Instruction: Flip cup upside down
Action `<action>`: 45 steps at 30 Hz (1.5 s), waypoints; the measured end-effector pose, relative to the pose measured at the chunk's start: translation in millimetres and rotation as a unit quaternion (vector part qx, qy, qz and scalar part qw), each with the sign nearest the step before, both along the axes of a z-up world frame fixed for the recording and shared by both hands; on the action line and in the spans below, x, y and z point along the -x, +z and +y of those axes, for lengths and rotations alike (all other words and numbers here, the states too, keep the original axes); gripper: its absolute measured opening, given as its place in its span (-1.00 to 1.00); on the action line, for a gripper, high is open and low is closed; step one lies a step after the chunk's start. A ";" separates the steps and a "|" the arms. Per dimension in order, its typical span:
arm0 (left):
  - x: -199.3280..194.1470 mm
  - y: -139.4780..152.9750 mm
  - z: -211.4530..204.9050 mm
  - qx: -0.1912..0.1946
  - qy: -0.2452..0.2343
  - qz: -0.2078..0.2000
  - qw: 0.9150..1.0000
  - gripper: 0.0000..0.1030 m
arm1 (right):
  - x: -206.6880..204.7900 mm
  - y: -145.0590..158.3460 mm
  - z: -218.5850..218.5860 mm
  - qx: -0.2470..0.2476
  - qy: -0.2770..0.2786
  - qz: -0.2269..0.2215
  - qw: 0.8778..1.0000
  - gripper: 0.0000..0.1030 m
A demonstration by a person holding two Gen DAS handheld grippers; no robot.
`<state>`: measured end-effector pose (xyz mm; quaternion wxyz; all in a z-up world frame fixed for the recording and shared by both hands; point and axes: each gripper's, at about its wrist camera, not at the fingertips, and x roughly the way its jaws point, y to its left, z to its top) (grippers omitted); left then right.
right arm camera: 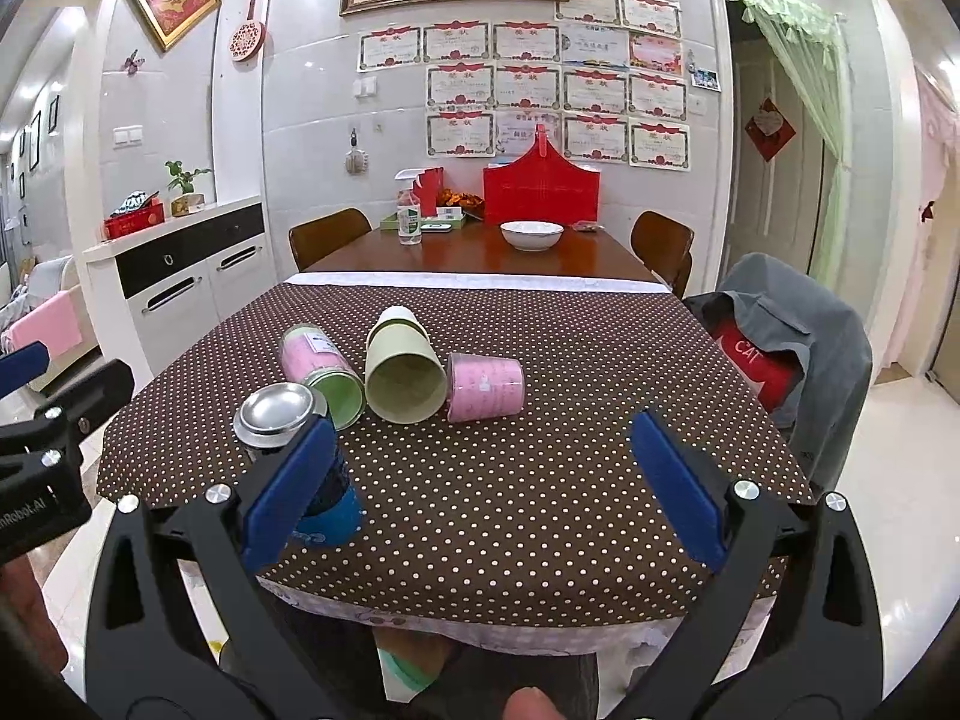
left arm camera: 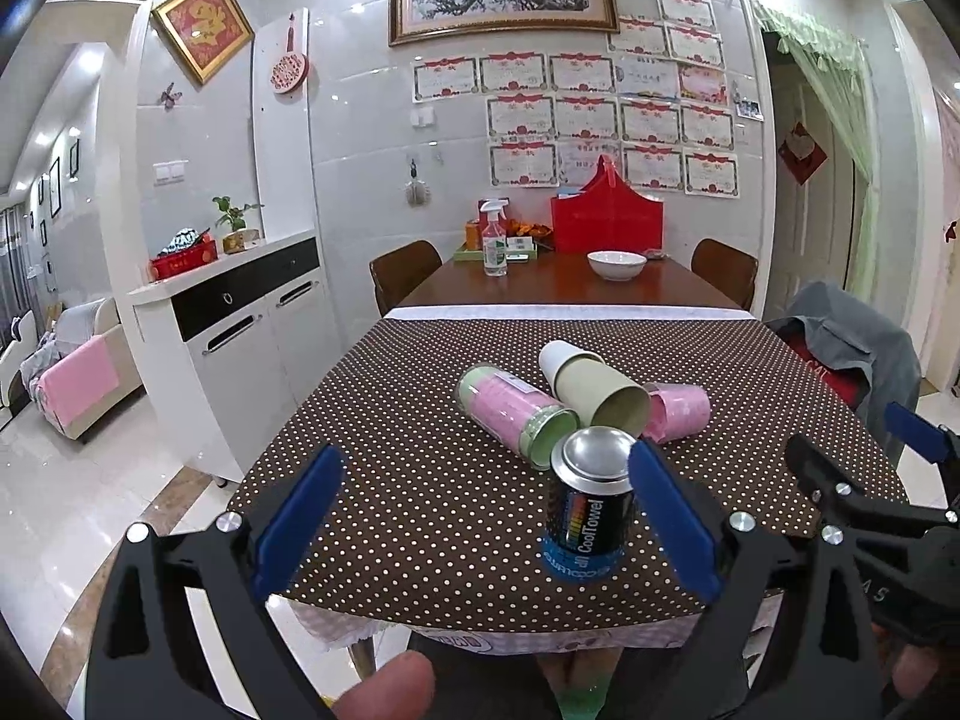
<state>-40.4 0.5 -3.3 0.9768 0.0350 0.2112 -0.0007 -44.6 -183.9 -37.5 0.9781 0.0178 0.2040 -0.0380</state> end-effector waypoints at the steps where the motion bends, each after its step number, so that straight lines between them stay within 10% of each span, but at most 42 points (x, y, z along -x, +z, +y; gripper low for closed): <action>1: 0.9 0.6 0.6 0.000 0.001 -0.002 1.000 0.84 | 0.7 0.1 0.8 0.000 0.001 -0.001 1.000 0.88; 45: 17.0 12.0 6.6 -0.002 -0.004 -0.047 0.999 0.84 | 5.3 5.0 0.6 -0.011 0.003 -0.009 1.000 0.88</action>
